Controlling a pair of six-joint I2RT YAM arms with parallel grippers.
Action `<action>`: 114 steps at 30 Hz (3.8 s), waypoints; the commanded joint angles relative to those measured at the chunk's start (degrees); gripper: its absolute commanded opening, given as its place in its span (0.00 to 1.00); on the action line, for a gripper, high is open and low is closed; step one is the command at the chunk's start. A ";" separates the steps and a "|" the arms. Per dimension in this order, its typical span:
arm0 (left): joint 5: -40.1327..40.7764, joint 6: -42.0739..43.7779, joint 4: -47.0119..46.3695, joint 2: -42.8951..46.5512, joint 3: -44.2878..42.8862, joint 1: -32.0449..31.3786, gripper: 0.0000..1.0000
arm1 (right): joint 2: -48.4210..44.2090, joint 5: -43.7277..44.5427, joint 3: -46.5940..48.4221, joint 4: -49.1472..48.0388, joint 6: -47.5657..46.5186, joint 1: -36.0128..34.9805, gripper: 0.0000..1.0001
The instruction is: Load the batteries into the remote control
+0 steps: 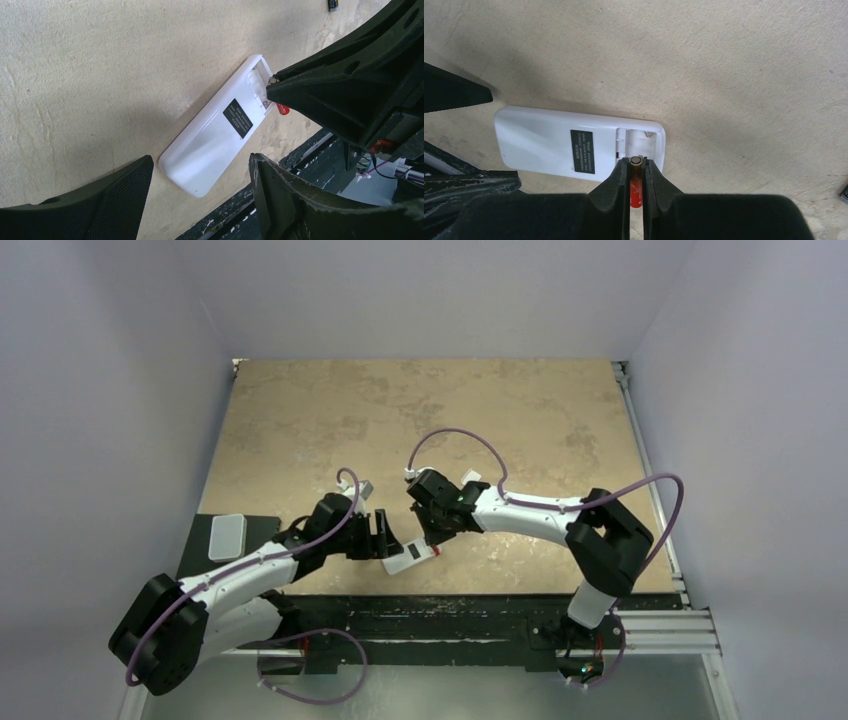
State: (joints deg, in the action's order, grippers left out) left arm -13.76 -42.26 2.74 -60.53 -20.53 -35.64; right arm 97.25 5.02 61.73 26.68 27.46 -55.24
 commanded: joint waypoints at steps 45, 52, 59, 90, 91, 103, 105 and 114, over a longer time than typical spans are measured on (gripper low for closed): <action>-2.17 1.74 -1.51 0.49 -2.27 0.05 0.72 | 1.79 3.97 4.00 2.90 2.42 -0.70 0.25; -2.23 1.72 -1.51 0.59 -2.17 0.06 0.72 | 2.64 3.57 5.15 3.04 2.51 -1.25 0.26; -2.41 1.66 -1.86 0.77 -1.80 0.12 0.72 | 3.40 3.97 5.55 3.34 2.51 -1.53 0.27; -3.35 1.46 -1.86 0.15 -1.53 0.05 0.73 | -3.31 7.25 1.81 7.03 2.66 -3.99 0.30; -3.31 1.43 -1.86 0.11 -1.57 0.09 0.73 | -3.50 7.33 1.55 7.10 2.48 -3.99 0.31; -3.17 1.46 -1.86 0.10 -1.61 0.10 0.72 | -2.58 4.26 0.32 5.22 0.76 -3.99 0.33; -3.15 1.43 -1.86 0.20 -1.62 0.04 0.72 | -2.26 3.95 0.31 4.98 0.60 -3.99 0.33; -3.18 1.39 -1.86 0.24 -1.64 0.06 0.72 | -0.85 4.65 0.53 5.15 0.14 -3.99 0.34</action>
State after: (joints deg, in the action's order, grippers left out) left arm -16.29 -41.32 2.68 -60.51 -21.34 -35.64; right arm 95.74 9.26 62.28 32.16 28.23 -58.94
